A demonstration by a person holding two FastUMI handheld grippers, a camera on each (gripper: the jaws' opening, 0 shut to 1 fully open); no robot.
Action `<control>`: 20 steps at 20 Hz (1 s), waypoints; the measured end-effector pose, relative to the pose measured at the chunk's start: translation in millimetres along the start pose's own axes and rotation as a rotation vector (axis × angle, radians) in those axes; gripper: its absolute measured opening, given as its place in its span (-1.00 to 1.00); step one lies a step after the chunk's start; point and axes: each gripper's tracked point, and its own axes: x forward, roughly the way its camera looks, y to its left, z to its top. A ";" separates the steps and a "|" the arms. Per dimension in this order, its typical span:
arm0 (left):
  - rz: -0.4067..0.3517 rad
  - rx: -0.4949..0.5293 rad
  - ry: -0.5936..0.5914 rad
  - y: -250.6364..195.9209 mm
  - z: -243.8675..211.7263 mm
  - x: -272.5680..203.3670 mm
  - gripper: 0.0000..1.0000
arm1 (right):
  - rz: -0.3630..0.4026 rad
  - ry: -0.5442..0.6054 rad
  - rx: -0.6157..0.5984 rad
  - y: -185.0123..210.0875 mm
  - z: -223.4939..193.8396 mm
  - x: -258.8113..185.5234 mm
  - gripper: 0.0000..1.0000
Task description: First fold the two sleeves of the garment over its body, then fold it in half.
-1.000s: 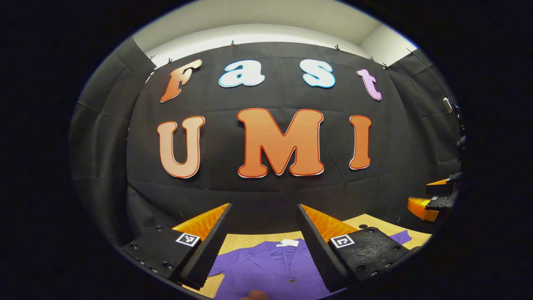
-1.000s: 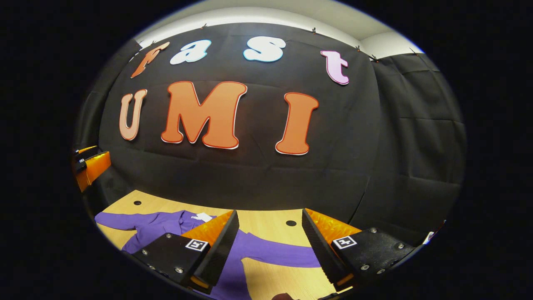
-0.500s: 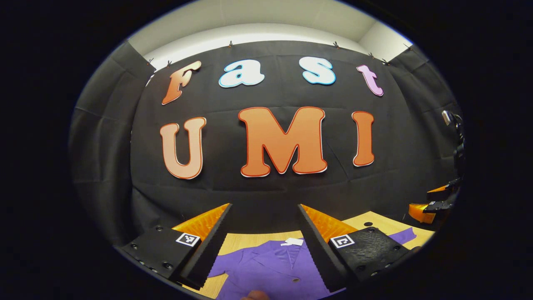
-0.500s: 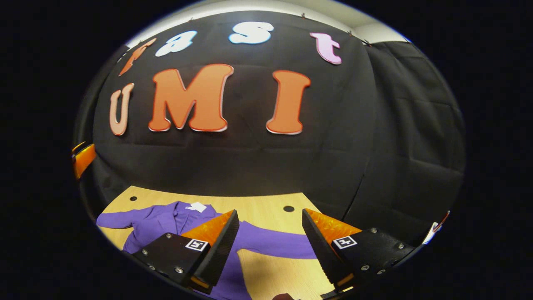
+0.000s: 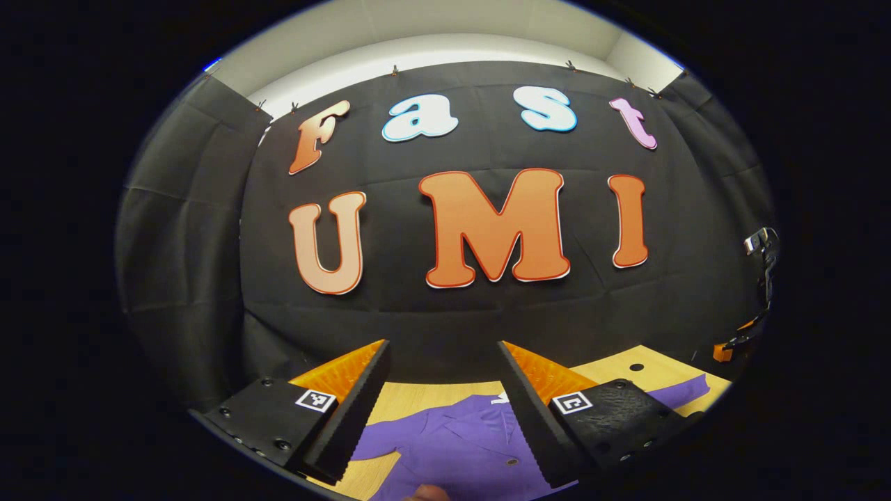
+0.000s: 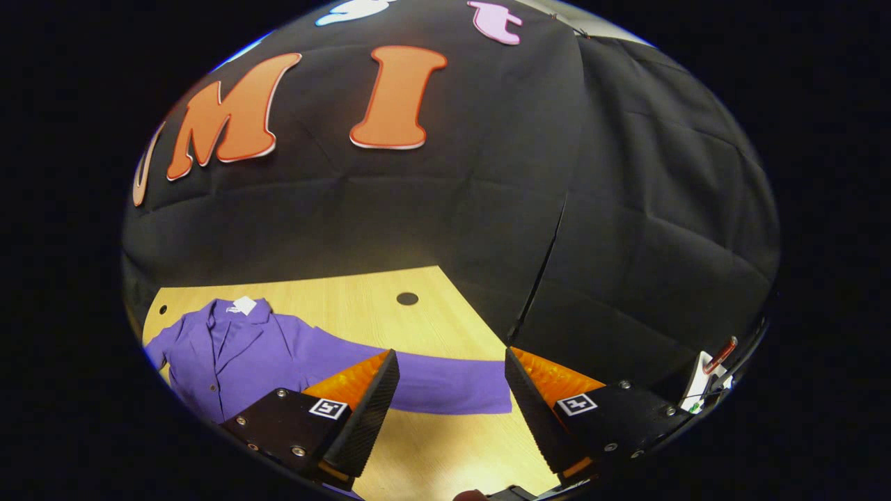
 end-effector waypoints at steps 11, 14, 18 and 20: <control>0.166 0.035 0.111 25.3 -23.6 -20.2 0.94 | 0.092 0.320 0.056 -9.6 -64.9 80.5 0.88; 0.166 0.014 0.154 9.8 -32.5 -25.9 0.94 | 0.086 0.394 0.037 -15.1 -82.8 97.3 0.89; 0.176 0.044 0.180 1.4 -36.1 -30.2 0.94 | 0.039 0.504 0.017 -40.2 -113.1 125.7 0.89; 0.176 0.044 0.210 -3.3 -44.0 -31.9 0.95 | 0.026 0.560 0.033 -47.9 -121.0 134.9 0.89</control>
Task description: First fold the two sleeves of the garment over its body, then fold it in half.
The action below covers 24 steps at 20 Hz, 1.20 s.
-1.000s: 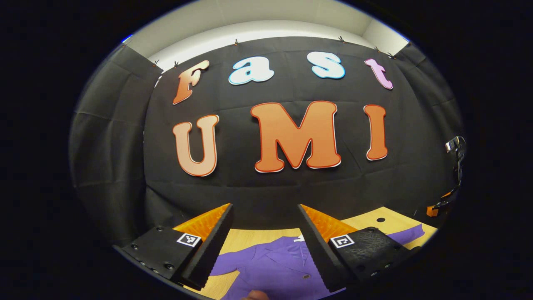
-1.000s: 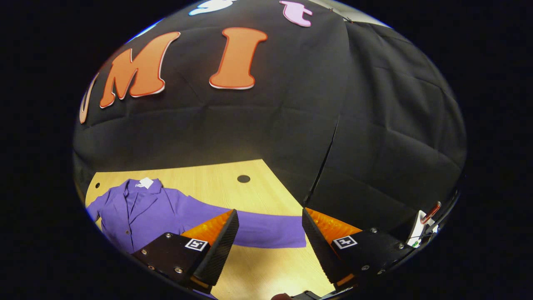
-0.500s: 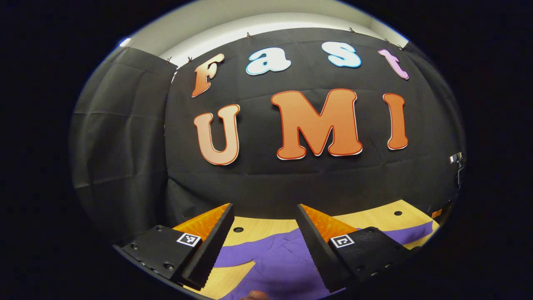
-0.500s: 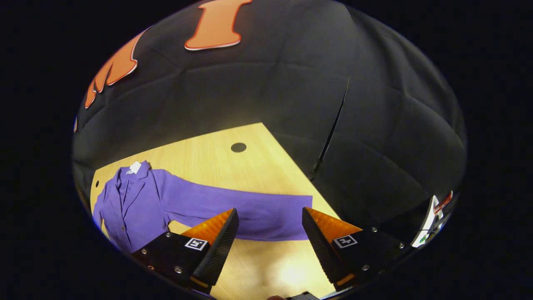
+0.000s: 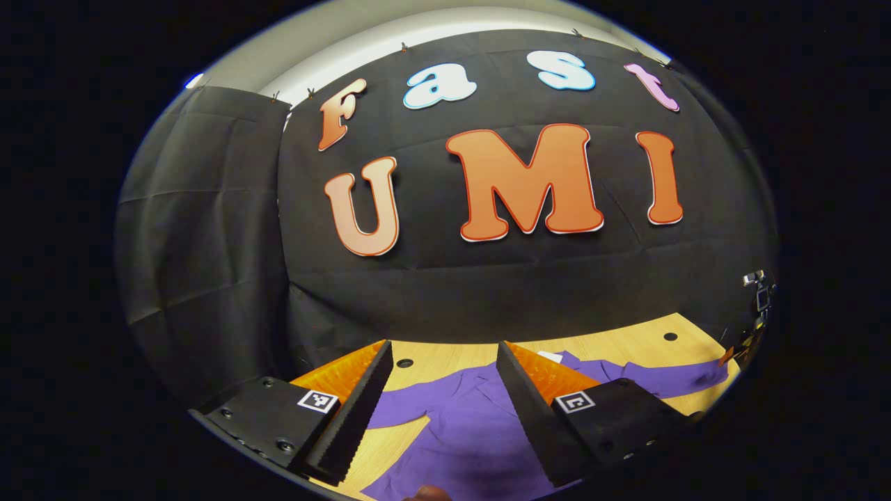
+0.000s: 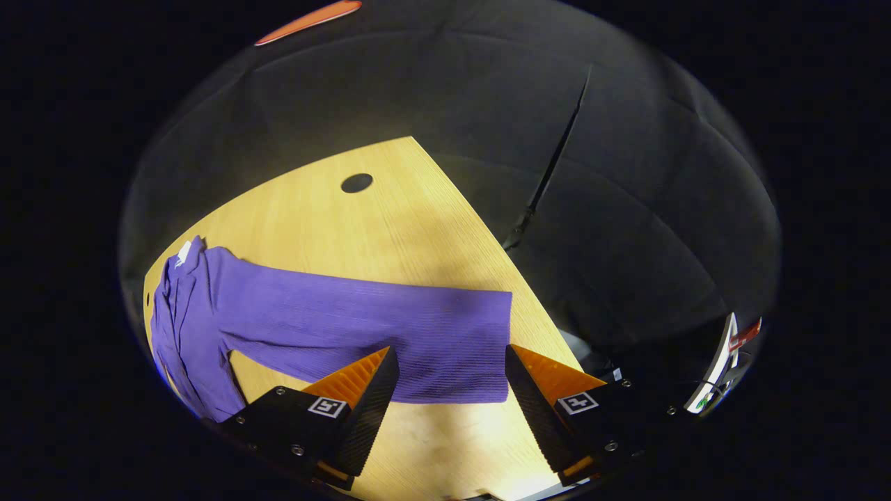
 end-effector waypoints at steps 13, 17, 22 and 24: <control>-0.002 -0.012 0.116 -12.5 -28.2 6.3 0.95 | 0.010 0.246 0.145 -20.5 -19.4 46.4 0.75; 0.014 -0.023 0.136 -6.9 -35.0 5.7 0.95 | 0.035 0.263 0.089 -9.6 -24.0 44.2 0.26; 0.015 -0.008 0.146 -4.3 -41.7 -3.6 0.94 | 0.107 0.283 0.253 -5.3 -14.7 49.4 -0.87; 0.016 -0.012 0.154 -1.2 -45.0 -6.0 0.96 | 0.134 0.304 0.312 -2.3 -10.6 47.2 -0.89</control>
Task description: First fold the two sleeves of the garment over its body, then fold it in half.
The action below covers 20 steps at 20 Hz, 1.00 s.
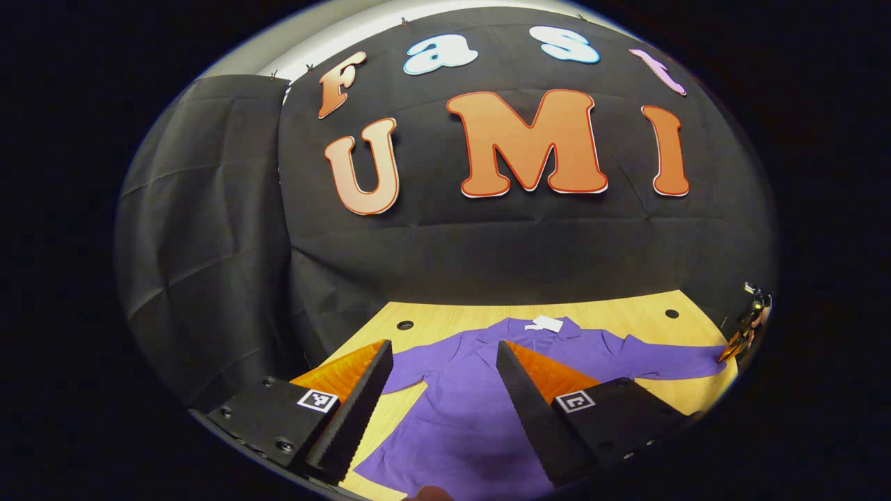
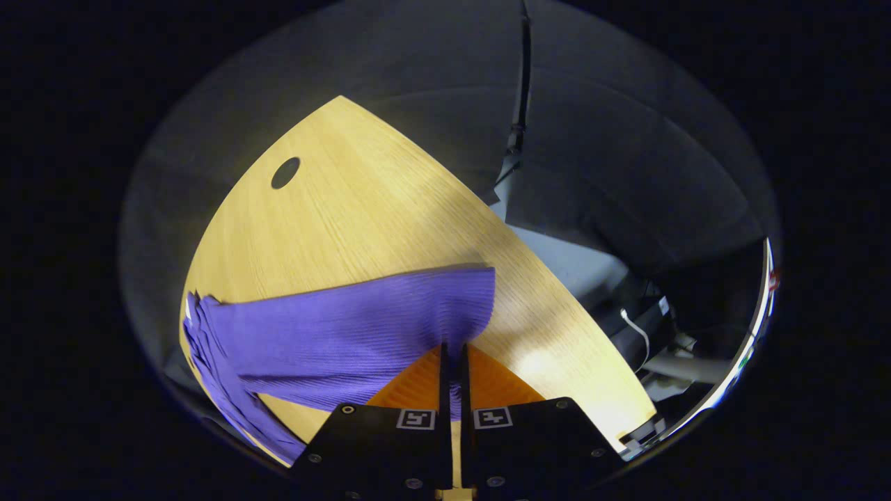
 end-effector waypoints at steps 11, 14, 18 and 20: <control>-0.109 -0.046 -0.014 39.8 -7.8 27.3 0.95 | 0.092 -0.193 -0.263 124.8 -9.2 -114.3 -0.93; -0.103 -0.076 -0.016 72.4 -12.6 33.4 0.96 | 0.111 -0.219 -0.345 169.3 -26.1 -140.1 -0.93; -0.090 -0.114 -0.021 112.2 -17.7 43.9 0.95 | 0.152 -0.221 -0.475 235.9 -57.7 -160.5 -0.93; -0.081 -0.123 -0.022 128.0 -20.7 48.3 0.96 | 0.154 -0.215 -0.529 267.2 -75.0 -164.2 -0.94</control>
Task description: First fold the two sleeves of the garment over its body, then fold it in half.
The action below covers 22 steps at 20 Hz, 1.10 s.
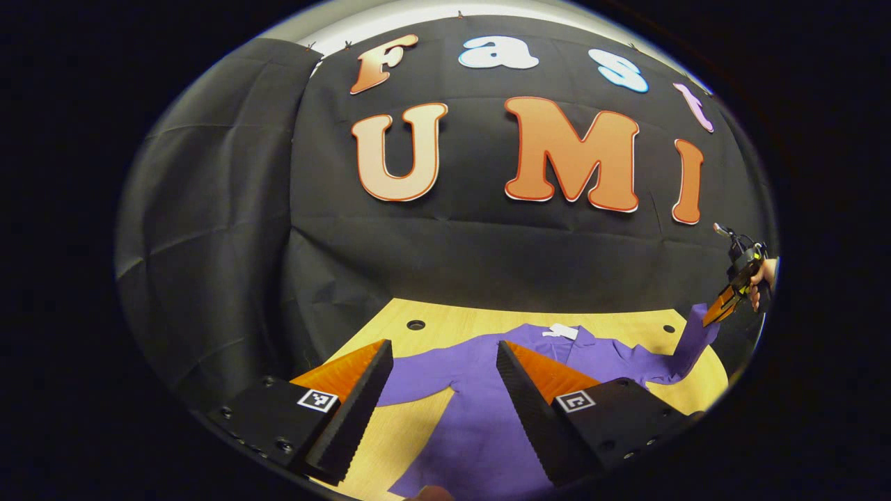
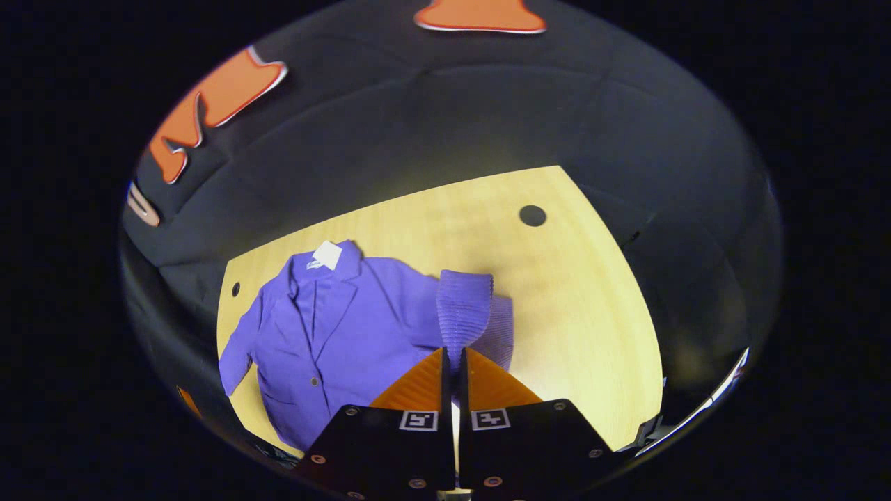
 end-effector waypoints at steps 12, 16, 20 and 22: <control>0.126 -0.079 0.044 126.5 -31.4 6.0 0.95 | 0.135 0.050 -0.278 223.3 -9.9 4.3 -0.94; 0.161 -0.089 0.069 163.0 -42.4 9.8 0.96 | 0.196 0.084 -0.348 294.9 -29.1 20.3 -0.94; 0.183 -0.096 0.093 181.7 -53.9 14.3 0.96 | 0.263 0.101 -0.361 351.2 -44.4 32.0 -0.94; 0.192 -0.102 0.107 187.7 -59.9 17.8 0.96 | 0.350 0.121 -0.337 379.2 -54.7 25.9 -0.88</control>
